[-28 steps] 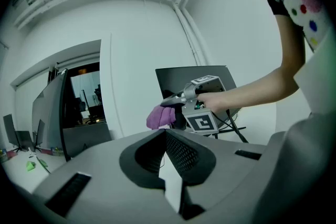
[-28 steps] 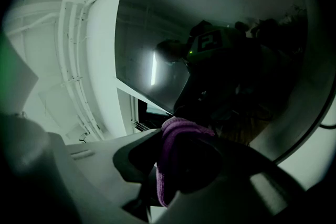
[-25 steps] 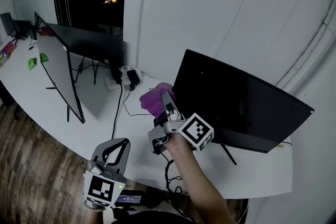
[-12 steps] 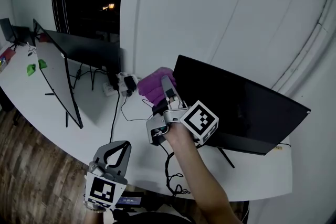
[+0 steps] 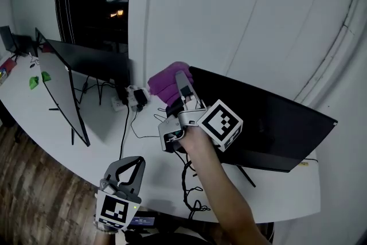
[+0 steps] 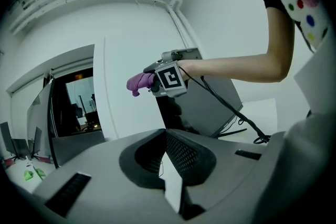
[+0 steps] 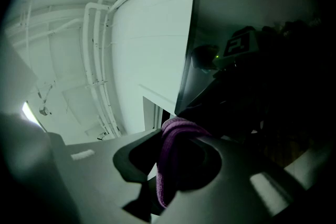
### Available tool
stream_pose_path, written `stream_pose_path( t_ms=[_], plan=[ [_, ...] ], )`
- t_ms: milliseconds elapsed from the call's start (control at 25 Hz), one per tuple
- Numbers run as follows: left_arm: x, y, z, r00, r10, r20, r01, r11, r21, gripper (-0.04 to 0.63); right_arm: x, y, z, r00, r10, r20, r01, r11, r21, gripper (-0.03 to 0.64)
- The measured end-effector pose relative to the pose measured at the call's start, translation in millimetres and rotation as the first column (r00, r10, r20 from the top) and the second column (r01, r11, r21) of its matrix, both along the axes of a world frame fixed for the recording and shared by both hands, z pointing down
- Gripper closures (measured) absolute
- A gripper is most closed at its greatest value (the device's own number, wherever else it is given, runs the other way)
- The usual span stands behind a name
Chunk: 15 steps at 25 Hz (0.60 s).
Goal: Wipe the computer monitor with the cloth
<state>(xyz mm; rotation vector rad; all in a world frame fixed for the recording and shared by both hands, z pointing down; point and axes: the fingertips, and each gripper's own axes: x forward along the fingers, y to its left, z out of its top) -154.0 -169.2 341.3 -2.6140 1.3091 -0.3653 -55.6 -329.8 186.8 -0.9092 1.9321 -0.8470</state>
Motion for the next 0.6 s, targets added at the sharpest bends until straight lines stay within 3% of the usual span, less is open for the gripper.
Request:
stream_pose_path(
  t_ms=[240,440,600],
  plan=[
    [0,-1,5,1.000,-0.010,-0.017,0.010,1.000,-0.022,0.591,0,0,2,0.999,-0.018,-0.030,0.018,1.000,-0.006,0.538],
    [5,-1,4,1.000,-0.003,-0.005,0.003,1.000,-0.015,0.591,-14,13,2,0.979,-0.098,-0.180,0.110,0.992,0.059,0.538],
    [11,-2,2,1.000,0.004,-0.017,-0.005,1.000,-0.012,0.591,-18,33,20,0.946,-0.103,-0.308,0.132,0.988,0.075,0.538]
  ],
)
